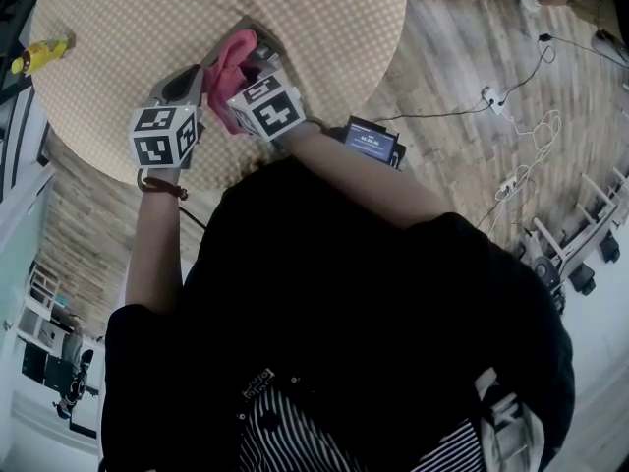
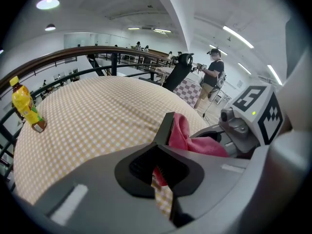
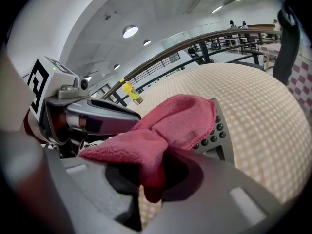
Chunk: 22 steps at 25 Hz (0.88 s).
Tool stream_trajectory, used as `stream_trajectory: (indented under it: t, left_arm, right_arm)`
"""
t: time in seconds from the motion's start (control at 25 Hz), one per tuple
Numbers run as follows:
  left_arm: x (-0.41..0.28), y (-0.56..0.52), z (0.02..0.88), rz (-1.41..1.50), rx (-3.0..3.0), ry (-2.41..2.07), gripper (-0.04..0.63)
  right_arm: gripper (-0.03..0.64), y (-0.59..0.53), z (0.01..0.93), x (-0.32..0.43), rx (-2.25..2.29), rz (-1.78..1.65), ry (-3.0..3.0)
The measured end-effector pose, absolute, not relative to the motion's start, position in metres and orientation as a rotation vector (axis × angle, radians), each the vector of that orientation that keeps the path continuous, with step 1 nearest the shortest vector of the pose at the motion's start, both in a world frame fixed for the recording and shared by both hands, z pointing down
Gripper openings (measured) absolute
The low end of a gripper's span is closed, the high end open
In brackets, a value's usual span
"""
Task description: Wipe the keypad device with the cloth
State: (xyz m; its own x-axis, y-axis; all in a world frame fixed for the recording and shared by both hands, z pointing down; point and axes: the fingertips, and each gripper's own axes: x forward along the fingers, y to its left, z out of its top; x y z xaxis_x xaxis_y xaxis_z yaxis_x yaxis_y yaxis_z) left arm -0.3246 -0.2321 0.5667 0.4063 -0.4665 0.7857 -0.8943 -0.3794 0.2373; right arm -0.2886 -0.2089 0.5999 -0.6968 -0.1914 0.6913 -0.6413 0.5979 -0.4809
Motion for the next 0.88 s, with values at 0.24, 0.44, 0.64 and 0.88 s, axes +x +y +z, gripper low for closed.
stream_trajectory:
  t: [0.24, 0.44, 0.64, 0.88]
  left_arm:
    - [-0.311, -0.228, 0.565, 0.822, 2.011, -1.071, 0.002]
    - [-0.309, -0.228, 0.571, 0.832, 1.997, -1.045, 0.002]
    - [-0.309, -0.228, 0.571, 0.845, 1.997, -1.047, 0.002]
    - [-0.309, -0.229, 0.571, 0.832, 1.981, -1.002, 0.002]
  right_arm:
    - [0.066, -0.201, 0.610, -0.279, 0.656, 1.001, -2.205]
    - [0.066, -0.187, 0.635, -0.266, 0.640, 1.020, -2.135]
    - [0.066, -0.177, 0.652, -0.256, 0.624, 1.028, -2.075]
    - [0.066, -0.189, 0.632, -0.268, 0.644, 1.027, -2.081]
